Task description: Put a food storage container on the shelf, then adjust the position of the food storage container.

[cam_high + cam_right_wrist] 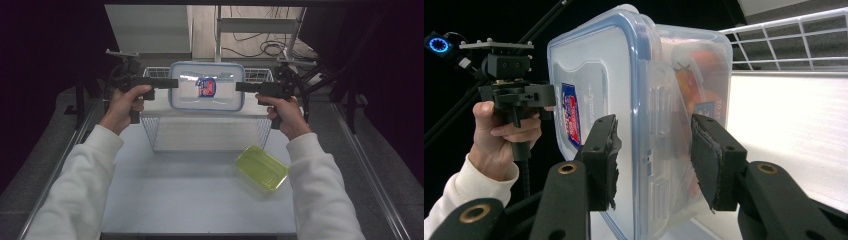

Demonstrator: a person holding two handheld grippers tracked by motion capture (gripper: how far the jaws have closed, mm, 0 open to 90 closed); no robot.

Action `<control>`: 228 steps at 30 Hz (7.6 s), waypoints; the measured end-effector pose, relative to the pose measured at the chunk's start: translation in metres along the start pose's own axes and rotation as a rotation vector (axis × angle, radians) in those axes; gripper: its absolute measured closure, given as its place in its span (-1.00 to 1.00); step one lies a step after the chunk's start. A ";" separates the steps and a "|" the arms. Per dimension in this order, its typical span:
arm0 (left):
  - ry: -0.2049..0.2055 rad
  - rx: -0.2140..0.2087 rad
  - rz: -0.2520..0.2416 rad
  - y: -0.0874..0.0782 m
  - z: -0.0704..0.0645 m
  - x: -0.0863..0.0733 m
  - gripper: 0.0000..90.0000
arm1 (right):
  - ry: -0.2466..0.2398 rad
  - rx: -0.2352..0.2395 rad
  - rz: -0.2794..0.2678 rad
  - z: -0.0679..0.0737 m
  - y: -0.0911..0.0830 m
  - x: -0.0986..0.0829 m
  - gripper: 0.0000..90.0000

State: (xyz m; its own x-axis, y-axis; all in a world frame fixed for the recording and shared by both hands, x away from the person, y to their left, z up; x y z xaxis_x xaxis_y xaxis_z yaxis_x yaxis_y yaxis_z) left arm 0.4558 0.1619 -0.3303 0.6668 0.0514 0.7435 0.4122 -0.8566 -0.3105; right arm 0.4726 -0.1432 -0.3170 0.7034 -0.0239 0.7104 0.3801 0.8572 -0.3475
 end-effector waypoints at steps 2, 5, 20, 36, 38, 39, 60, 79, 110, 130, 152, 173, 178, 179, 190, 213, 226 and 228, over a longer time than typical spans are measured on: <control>-0.006 -0.002 0.002 0.001 0.002 -0.001 0.15 | 0.003 0.001 0.002 -0.001 0.001 0.000 0.21; -0.010 0.004 0.012 0.004 0.005 -0.002 0.14 | 0.005 -0.008 0.009 -0.004 0.003 0.000 0.21; -0.051 -0.013 0.006 0.009 0.012 -0.003 0.16 | 0.043 -0.010 0.013 -0.013 0.006 0.000 0.20; -0.136 -0.015 -0.016 0.017 0.027 0.003 0.13 | 0.207 -0.077 -0.007 -0.022 0.017 0.009 0.13; -0.149 -0.015 -0.022 0.019 0.029 0.004 0.12 | 0.223 -0.080 -0.011 -0.023 0.018 0.009 0.13; -0.158 -0.014 -0.023 0.020 0.030 0.004 0.11 | 0.247 -0.087 -0.018 -0.024 0.019 0.009 0.12; -0.259 0.086 -0.035 0.031 0.039 0.009 -0.03 | 0.430 -0.171 -0.110 -0.037 0.030 0.005 0.05; 0.017 0.117 -0.123 0.001 0.000 0.006 -0.35 | 0.211 -0.150 -0.173 -0.016 0.003 0.007 -0.23; 0.236 0.148 0.072 -0.037 -0.041 -0.153 -0.33 | -0.218 -0.159 0.034 0.007 -0.050 -0.137 -0.32; 0.225 0.209 0.228 -0.022 -0.021 -0.231 -0.33 | -0.246 -0.206 0.211 -0.010 -0.037 -0.208 -0.28; 0.245 0.264 0.316 -0.009 -0.007 -0.250 -0.35 | -0.227 -0.472 0.257 -0.074 -0.055 -0.180 0.63; 0.234 0.287 0.326 -0.010 0.002 -0.254 -0.36 | -0.326 -0.694 0.392 -0.144 -0.025 -0.169 0.97; 0.230 0.284 0.322 -0.011 0.002 -0.254 -0.36 | -0.344 -0.685 0.407 -0.142 -0.022 -0.171 0.97; 0.229 0.283 0.321 -0.011 0.002 -0.254 -0.36 | -0.352 -0.684 0.415 -0.141 -0.021 -0.172 0.97; 0.224 0.280 0.324 -0.011 0.004 -0.255 -0.35 | -0.422 -0.619 0.477 -0.120 0.003 -0.187 0.97; 0.206 0.284 0.331 -0.011 0.008 -0.259 -0.36 | -0.461 -0.475 0.468 -0.072 0.021 -0.203 0.97; 0.193 0.284 0.336 -0.008 0.010 -0.260 -0.36 | -0.260 -0.628 0.453 -0.104 -0.080 -0.239 0.97; 0.196 0.283 0.341 -0.007 0.010 -0.261 -0.36 | -0.251 -0.617 0.488 -0.102 -0.081 -0.249 0.97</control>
State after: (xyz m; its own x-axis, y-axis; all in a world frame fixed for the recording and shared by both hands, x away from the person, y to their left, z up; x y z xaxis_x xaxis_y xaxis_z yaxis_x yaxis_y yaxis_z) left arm 0.2852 0.1596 -0.5276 0.6750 -0.3287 0.6606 0.3616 -0.6331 -0.6845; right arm 0.3279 -0.2588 -0.5281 0.7476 0.4561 0.4827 0.3794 0.3033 -0.8741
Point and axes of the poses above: each handheld gripper's, and its own axes: y roughly forward along the jaws, x roughly out of its top, z roughly to its left, the point moved 6 cm from there along y, roughly forward along the jaws, and after that the axes turned 2 degrees about y, right-handed, at the moved point
